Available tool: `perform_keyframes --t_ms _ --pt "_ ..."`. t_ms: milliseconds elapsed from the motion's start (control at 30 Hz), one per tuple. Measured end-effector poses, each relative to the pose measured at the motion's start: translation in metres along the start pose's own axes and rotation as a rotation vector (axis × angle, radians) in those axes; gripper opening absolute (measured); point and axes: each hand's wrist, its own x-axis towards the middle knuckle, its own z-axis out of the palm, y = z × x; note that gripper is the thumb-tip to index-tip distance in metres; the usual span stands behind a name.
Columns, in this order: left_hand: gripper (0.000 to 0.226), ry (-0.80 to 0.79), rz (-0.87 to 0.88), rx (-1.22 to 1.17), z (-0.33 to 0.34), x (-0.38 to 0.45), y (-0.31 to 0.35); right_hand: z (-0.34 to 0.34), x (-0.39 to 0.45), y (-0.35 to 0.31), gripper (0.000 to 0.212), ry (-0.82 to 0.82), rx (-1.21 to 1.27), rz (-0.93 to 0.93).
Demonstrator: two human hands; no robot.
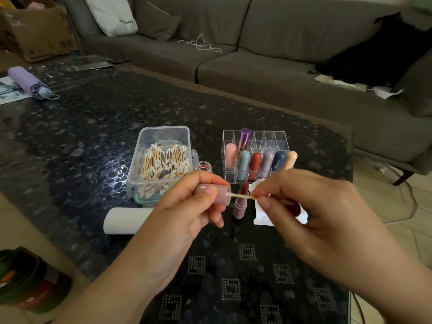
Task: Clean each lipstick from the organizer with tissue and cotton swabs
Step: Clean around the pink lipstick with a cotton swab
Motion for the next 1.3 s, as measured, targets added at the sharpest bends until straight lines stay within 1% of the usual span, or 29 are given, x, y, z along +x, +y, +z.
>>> perform_keyframes --t_ms 67,100,167,200,267,300,367,467,567,667,733,767,867,900,967,1000,1033,1100,1133,1167,1300 --pt "0.017 0.031 -0.011 0.012 0.000 0.001 0.000 0.002 0.000 0.000 0.010 -0.022 0.050 0.031" --pt "0.013 0.064 -0.018 0.028 0.000 0.002 0.000 0.002 0.000 0.003 0.009 -0.023 0.084 0.082" --pt "0.010 0.167 -0.048 0.099 -0.001 0.005 -0.003 0.004 0.000 0.012 0.012 -0.043 0.154 0.257" --pt "0.012 0.219 -0.068 0.155 -0.002 0.007 -0.005 0.006 0.000 0.019 0.013 -0.088 0.172 0.354" --pt "0.007 0.277 -0.095 0.261 -0.004 0.009 -0.006 0.012 -0.003 0.033 0.014 -0.226 0.168 0.504" --pt "0.003 0.285 -0.103 0.302 -0.005 0.009 -0.007 0.016 -0.005 0.038 0.015 -0.295 0.152 0.558" --pt "0.004 0.294 -0.115 0.360 -0.007 0.010 -0.009 0.027 -0.009 0.046 0.016 -0.378 0.120 0.635" --pt "0.013 0.300 -0.118 0.454 -0.010 0.013 -0.015 0.042 -0.012 0.051 0.015 -0.408 0.093 0.687" --pt "0.022 0.269 -0.101 0.495 -0.011 0.014 -0.020 0.054 -0.014 0.052 0.012 -0.447 0.022 0.674" --pt "0.019 0.212 -0.074 0.590 -0.011 0.013 -0.022 0.060 -0.012 0.053 0.011 -0.475 -0.063 0.644" --pt "0.018 0.203 -0.061 0.614 -0.011 0.013 -0.023 0.060 -0.010 0.052 0.009 -0.454 -0.072 0.635" --pt "0.018 0.206 -0.061 0.623 -0.011 0.013 -0.023 0.058 -0.009 0.052 0.012 -0.411 -0.055 0.642" --pt "0.016 0.203 -0.057 0.645 -0.010 0.013 -0.023 0.056 -0.005 0.052 0.028 -0.185 0.052 0.674" --pt "0.016 0.201 -0.051 0.625 -0.008 0.013 -0.024 0.057 -0.003 0.052 0.032 -0.134 0.089 0.682" --pt "0.015 0.201 -0.058 0.564 -0.005 0.013 -0.024 0.061 0.001 0.051 0.038 -0.111 0.163 0.712" --pt "0.015 0.200 -0.070 0.545 -0.003 0.014 -0.024 0.063 0.003 0.050 0.037 -0.120 0.202 0.722" --pt "0.015 0.199 -0.079 0.538 -0.002 0.014 -0.024 0.066 0.004 0.049 0.031 -0.132 0.238 0.715" --pt "0.016 0.191 -0.078 0.525 0.000 0.013 -0.025 0.070 0.007 0.047 0.013 -0.125 0.291 0.667" --pt "0.017 0.188 -0.074 0.528 0.000 0.013 -0.025 0.071 0.009 0.047 0.008 -0.107 0.321 0.651" --pt "0.017 0.185 -0.074 0.543 0.000 0.013 -0.024 0.071 0.010 0.046 0.007 -0.090 0.349 0.644" --pt "0.019 0.187 -0.109 0.655 -0.001 0.013 -0.023 0.055 0.015 0.041 0.018 -0.053 0.511 0.688"
